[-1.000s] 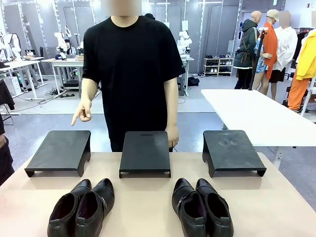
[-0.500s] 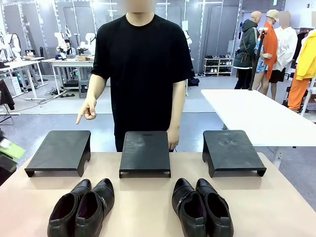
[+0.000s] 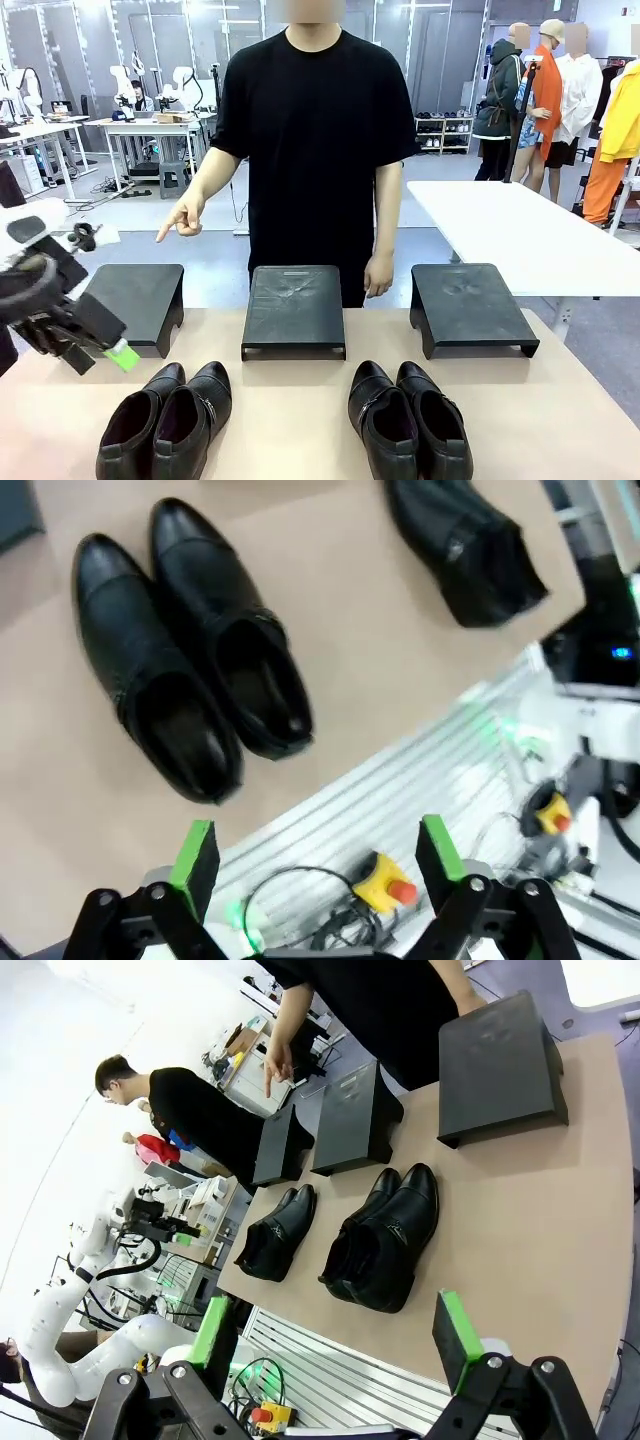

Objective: Place the shoes on the stand as instructed by the person.
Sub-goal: Pick up one pair of Shoes and place it on the Shoes Stand indicated by the person.

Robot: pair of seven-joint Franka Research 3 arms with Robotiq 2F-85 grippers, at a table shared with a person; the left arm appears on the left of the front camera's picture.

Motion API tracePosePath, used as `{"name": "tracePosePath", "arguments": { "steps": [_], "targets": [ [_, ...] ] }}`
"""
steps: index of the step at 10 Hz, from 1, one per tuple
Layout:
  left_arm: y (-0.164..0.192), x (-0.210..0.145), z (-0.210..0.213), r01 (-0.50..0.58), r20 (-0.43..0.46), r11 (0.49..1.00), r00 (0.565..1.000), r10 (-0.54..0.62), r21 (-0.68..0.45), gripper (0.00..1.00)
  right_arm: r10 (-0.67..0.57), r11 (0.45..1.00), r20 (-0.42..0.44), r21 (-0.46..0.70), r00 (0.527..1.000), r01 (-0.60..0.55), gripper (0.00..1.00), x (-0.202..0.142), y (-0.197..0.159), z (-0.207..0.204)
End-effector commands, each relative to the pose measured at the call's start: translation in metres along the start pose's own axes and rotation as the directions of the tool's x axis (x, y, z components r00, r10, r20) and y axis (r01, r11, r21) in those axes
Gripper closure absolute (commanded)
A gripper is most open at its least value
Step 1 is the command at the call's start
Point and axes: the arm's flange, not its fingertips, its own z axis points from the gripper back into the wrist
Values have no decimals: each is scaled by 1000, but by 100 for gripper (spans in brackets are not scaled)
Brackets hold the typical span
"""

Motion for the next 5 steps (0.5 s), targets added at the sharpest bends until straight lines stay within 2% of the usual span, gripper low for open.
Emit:
{"name": "tracePosePath", "arguments": {
  "steps": [1,3,5],
  "targets": [
    [7,-31,-49,-81,7,995,997,81,61,0,22,1000,7,5,1000,-22,0,1,1,0],
    [7,-38,-78,-88,-36,989,995,93,121,0,22,1000,7,5,1000,-22,0,1,1,0],
    [12,-41,-102,-130,-43,978,989,138,163,0,22,1000,7,5,1000,-22,0,1,1,0]
  ]
}}
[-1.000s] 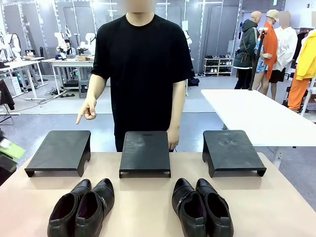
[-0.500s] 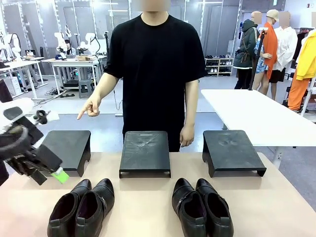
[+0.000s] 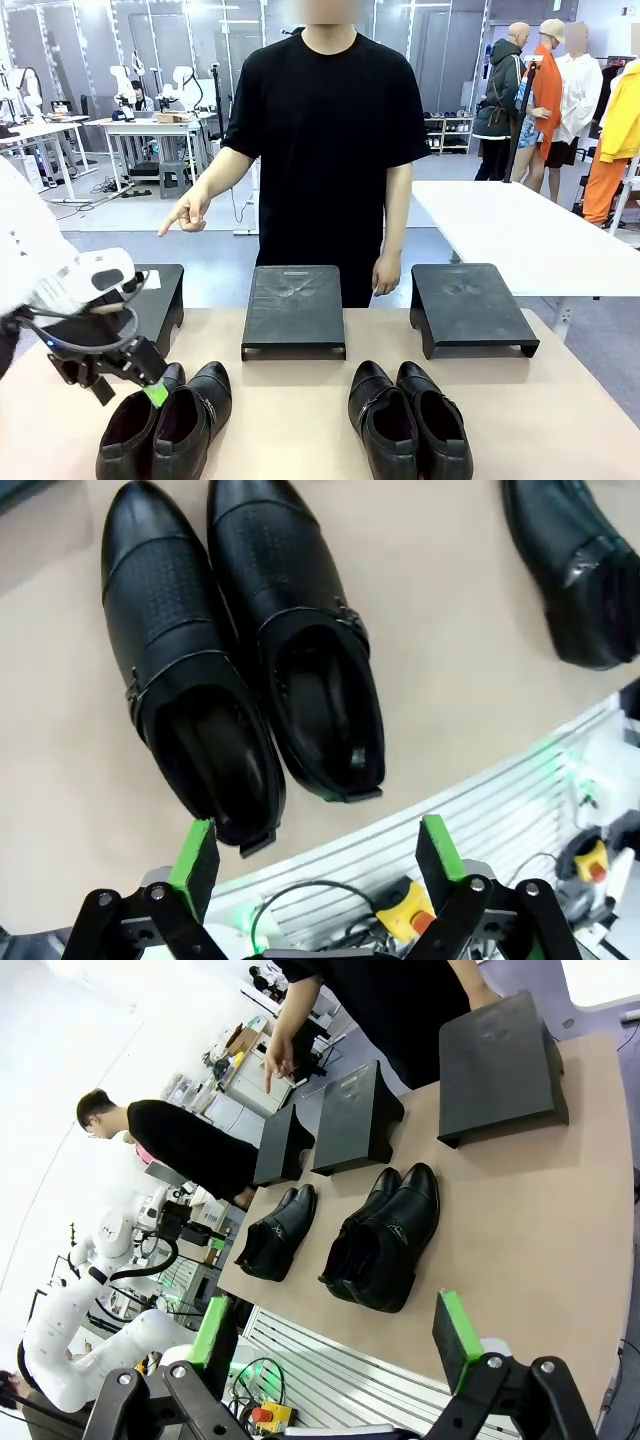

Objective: Place the shoes on the stand as instructed by the person.
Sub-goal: Pick up one pair of Shoes and place it on the Shoes Stand indicated by the person.

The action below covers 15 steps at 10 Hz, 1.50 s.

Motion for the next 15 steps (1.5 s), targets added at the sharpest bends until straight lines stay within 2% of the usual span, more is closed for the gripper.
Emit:
{"name": "tracePosePath", "arguments": {
  "steps": [1,10,11,12,13,14,15],
  "targets": [
    [11,-49,-45,-55,50,998,997,53,41,0,22,1000,7,4,1000,-22,0,1,1,0],
    [29,-37,-91,-111,11,990,994,110,89,0,22,1000,7,4,1000,-22,0,1,1,0],
    [29,-37,-94,-84,2,993,996,84,78,26,22,1000,7,4,1000,-22,0,1,1,0],
    [28,-37,-96,-67,-13,996,998,68,64,60,22,1000,7,4,1000,-22,0,1,1,0],
    [27,-37,-96,-69,-16,996,997,70,60,86,22,1000,7,4,1000,-22,0,1,1,0],
    [27,-38,-96,-68,-19,996,997,69,56,100,22,1000,7,4,1000,-22,0,1,1,0],
    [28,-37,-99,-75,-24,996,997,76,52,100,22,1000,7,4,1000,-22,0,1,1,0]
  ]
}}
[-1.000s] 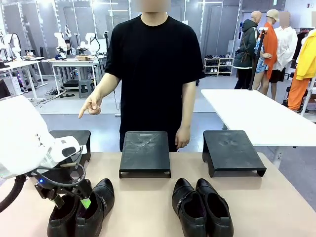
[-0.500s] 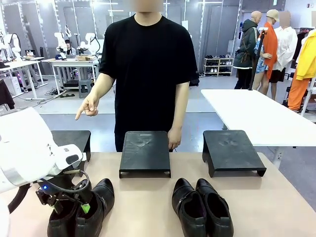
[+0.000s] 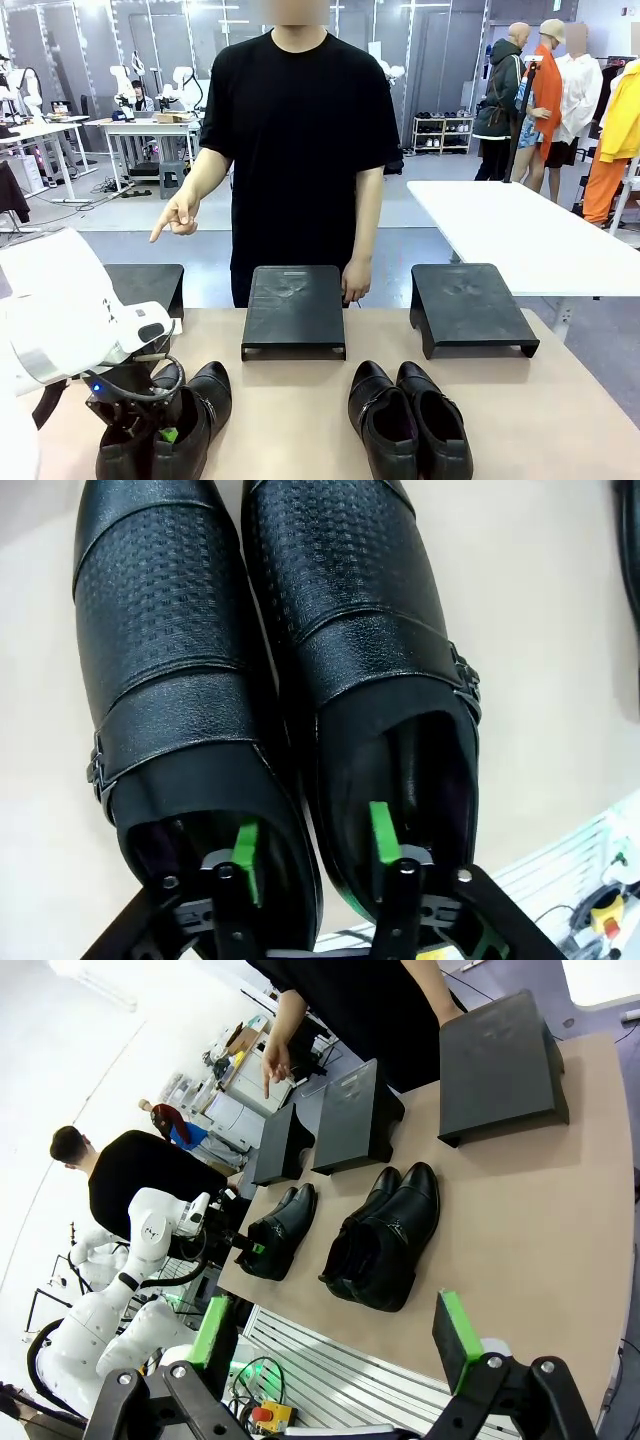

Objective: Place the shoes on the stand as instructed by the person.
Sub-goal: Pick up one pair of Shoes and place it on the Shoes Stand indicated by the person.

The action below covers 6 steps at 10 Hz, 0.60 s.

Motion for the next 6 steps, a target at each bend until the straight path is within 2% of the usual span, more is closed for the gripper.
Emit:
{"name": "tracePosePath", "arguments": {
  "steps": [1,6],
  "targets": [
    [19,-50,-13,5,0,1000,1000,-5,-22,100,22,1000,8,3,1000,-22,0,2,1,0],
    [17,-52,-4,-12,44,1000,999,13,-16,100,22,1000,8,3,1000,-22,0,2,1,0]
  ]
}}
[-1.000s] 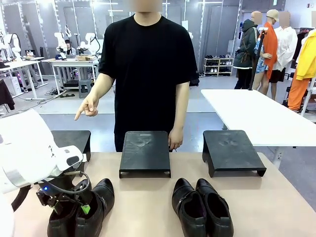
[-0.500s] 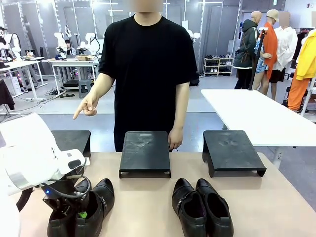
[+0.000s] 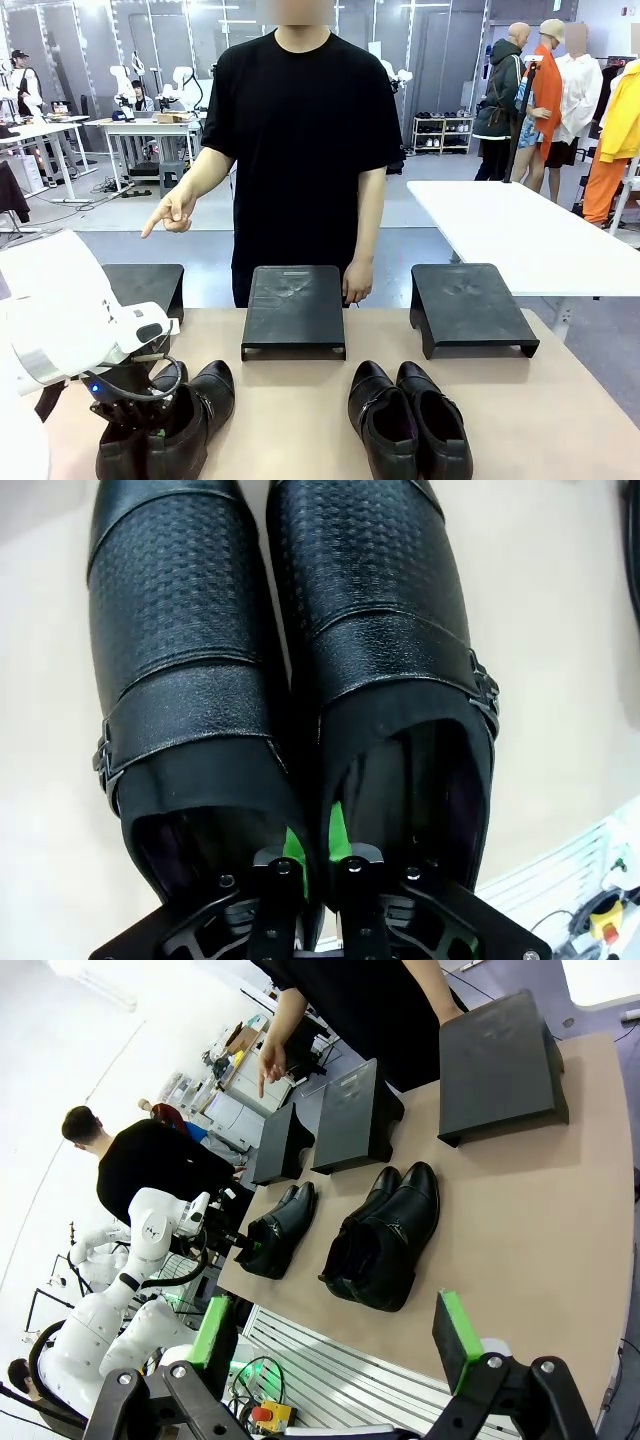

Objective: Place the shoes on the stand as instructed by the person.
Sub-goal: Pick up one pair of Shoes and place it on the Shoes Stand indicated by the person.

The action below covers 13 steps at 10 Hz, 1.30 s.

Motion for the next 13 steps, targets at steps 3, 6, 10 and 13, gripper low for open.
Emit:
{"name": "tracePosePath", "arguments": {
  "steps": [3,6,10,13],
  "targets": [
    [1,-66,74,94,74,992,993,-88,-85,100,21,1000,10,4,1000,-21,0,2,1,0],
    [24,-73,149,91,142,988,987,-74,-124,94,21,1000,10,4,1000,-21,0,2,1,0],
    [91,-87,213,108,230,981,971,-69,-161,94,21,1000,10,4,1000,-21,0,2,1,0],
    [130,-86,222,85,266,983,963,-39,-164,94,21,1000,10,4,1000,-21,0,2,1,0]
  ]
}}
